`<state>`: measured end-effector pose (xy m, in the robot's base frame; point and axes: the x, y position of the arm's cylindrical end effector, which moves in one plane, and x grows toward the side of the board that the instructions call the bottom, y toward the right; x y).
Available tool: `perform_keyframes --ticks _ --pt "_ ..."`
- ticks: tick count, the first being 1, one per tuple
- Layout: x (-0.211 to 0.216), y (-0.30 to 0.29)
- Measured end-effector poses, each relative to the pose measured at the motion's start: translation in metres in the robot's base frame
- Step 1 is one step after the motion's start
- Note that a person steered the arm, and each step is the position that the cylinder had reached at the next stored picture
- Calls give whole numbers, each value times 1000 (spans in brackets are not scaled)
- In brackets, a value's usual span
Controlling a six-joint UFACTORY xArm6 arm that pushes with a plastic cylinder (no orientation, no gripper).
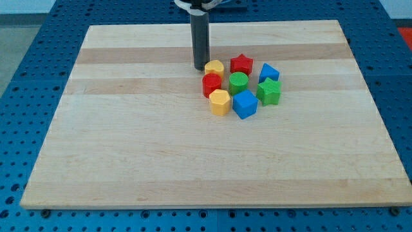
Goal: Slide the yellow hexagon towards top left
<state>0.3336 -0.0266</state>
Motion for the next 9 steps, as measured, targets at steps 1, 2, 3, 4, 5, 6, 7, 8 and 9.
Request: perform_keyframes --ticks 1,2,3,4,5,6,7,8,9 --pt "0 0" --pt "0 -18" --pt "17 -40" --pt "50 -41" --pt "88 -41" --pt "125 -41" --pt "149 -26" --pt "149 1" --pt "149 34"
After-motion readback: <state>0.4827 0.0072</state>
